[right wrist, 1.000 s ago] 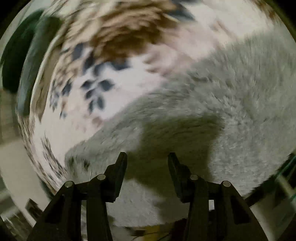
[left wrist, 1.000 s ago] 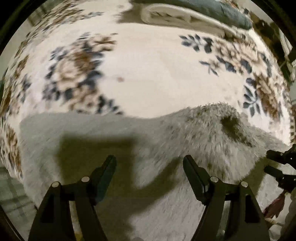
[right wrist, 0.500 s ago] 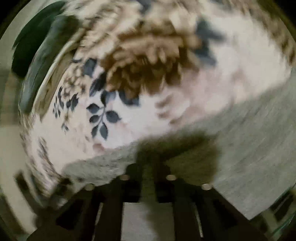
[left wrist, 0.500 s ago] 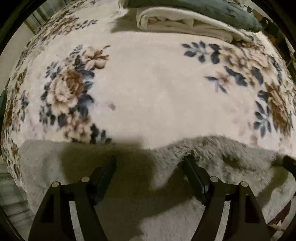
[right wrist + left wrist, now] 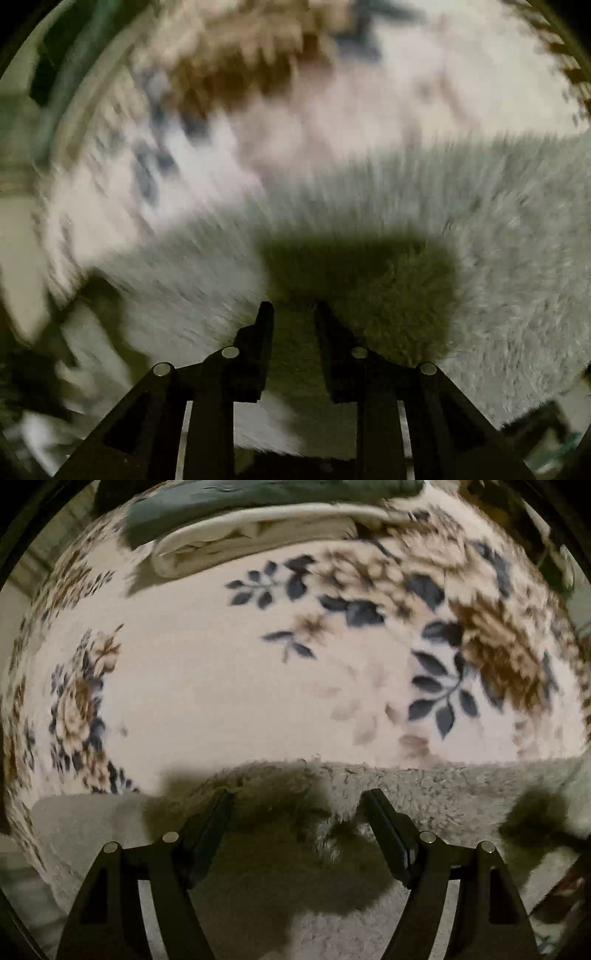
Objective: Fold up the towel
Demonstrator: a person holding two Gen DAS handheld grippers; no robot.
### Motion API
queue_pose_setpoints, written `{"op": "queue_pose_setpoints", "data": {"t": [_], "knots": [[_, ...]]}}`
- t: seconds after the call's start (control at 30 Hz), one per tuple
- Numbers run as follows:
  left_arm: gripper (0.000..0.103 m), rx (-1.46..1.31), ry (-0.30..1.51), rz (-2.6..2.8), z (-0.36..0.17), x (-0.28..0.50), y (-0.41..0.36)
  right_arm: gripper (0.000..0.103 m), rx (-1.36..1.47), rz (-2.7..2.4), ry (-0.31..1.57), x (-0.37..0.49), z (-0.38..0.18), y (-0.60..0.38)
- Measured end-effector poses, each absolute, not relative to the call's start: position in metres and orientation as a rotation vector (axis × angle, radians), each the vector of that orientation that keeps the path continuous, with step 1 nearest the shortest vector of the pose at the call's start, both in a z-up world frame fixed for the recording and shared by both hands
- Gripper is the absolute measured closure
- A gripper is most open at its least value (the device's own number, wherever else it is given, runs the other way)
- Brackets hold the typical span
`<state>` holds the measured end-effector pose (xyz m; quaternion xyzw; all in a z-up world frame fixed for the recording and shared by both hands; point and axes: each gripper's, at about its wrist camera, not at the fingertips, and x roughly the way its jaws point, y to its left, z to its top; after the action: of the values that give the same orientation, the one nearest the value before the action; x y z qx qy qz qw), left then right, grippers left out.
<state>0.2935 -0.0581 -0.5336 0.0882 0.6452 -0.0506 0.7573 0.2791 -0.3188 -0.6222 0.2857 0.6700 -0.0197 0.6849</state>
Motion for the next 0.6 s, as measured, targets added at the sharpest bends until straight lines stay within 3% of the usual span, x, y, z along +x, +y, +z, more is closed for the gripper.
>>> {"op": "queue_pose_setpoints", "data": {"t": [0.07, 0.1, 0.2, 0.3, 0.43, 0.6], "knots": [[0.03, 0.226, 1.414, -0.099, -0.541, 0.296, -0.062, 0.074, 0.704, -0.019, 1.419, 0.287, -0.609, -0.332], [0.03, 0.232, 1.416, -0.091, -0.544, 0.297, -0.063, 0.066, 0.697, -0.002, 1.447, 0.295, -0.613, -0.335], [0.029, 0.261, 1.397, -0.032, -0.554, 0.309, -0.065, 0.065, 0.544, -0.032, 1.6, 0.313, -0.637, -0.329], [0.028, 0.234, 1.402, -0.005, -0.557, 0.319, -0.058, 0.066, 0.532, -0.06, 1.552, 0.321, -0.637, -0.335], [0.028, 0.204, 1.381, -0.006, -0.541, 0.317, -0.051, 0.064, 0.655, -0.16, 1.392, 0.298, -0.589, -0.391], [0.028, 0.154, 1.335, 0.0, -0.508, 0.295, -0.055, 0.044, 0.914, -0.448, 1.253, 0.222, -0.563, -0.518]]}}
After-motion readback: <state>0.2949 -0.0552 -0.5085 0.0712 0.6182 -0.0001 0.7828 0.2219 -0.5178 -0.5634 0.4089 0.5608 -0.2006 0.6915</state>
